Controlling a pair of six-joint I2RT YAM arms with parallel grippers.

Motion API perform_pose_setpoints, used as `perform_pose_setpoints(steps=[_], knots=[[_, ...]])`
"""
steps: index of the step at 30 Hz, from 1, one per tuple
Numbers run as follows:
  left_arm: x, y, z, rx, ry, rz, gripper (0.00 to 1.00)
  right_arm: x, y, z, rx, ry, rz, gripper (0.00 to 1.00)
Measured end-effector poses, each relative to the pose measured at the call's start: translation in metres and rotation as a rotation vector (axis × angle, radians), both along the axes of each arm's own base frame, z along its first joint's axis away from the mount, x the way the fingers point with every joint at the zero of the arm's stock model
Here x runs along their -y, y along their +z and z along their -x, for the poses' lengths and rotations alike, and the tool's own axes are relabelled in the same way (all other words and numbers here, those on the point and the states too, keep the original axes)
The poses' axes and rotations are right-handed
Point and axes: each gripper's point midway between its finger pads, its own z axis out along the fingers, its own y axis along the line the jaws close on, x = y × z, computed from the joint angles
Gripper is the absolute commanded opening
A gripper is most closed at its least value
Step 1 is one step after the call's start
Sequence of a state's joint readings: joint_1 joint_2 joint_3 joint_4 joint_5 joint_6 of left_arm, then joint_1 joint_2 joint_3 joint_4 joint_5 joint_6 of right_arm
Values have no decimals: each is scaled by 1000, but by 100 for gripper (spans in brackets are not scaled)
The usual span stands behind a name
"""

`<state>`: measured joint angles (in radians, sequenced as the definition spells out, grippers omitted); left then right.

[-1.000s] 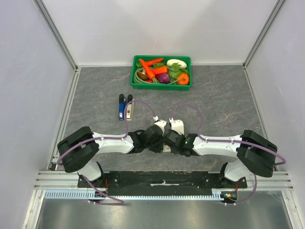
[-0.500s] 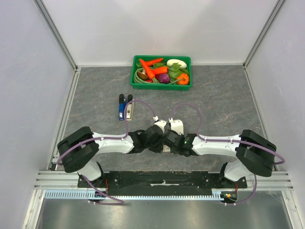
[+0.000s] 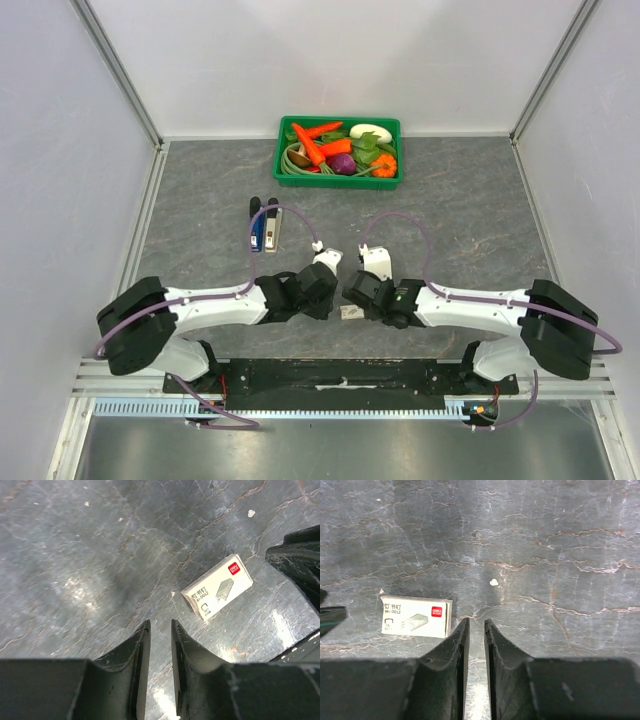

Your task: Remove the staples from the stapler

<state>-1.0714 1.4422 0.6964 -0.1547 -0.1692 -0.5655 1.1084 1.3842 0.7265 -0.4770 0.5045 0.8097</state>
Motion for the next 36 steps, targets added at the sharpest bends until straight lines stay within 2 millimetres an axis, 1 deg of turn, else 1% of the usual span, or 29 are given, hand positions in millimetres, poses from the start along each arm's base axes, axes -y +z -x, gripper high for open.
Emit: perform_pose_setpoints(steps=[3, 6, 8, 11, 15, 17, 20, 23, 27, 32, 36], knots=[[-7, 16, -4, 41, 16, -6, 34, 3, 3, 1, -1, 14, 17, 30], [-13, 35, -8, 81, 34, 13, 36, 1, 8, 4, -10, 47, 5, 33], [-18, 52, -9, 112, 48, 38, 38, -2, 13, 7, -18, 76, -18, 34], [-25, 79, -9, 159, 64, 94, 42, -9, 18, 14, -44, 124, -53, 37], [-35, 112, -6, 208, 77, 172, 46, -25, 15, 29, -89, 196, -84, 41], [-42, 129, -4, 236, 87, 213, 46, -37, 10, 39, -114, 238, -83, 45], [-52, 149, -2, 268, 102, 256, 46, -56, 3, 52, -137, 281, -87, 46], [-62, 158, -1, 291, 119, 271, 46, -71, -1, 61, -146, 293, -105, 48], [-72, 159, 1, 298, 133, 260, 46, -83, -5, 65, -149, 266, -132, 50], [-77, 161, 3, 303, 137, 263, 46, -83, -11, 58, -132, 192, -135, 55], [-80, 160, 5, 303, 137, 263, 46, -82, -14, 52, -108, 145, -127, 56]])
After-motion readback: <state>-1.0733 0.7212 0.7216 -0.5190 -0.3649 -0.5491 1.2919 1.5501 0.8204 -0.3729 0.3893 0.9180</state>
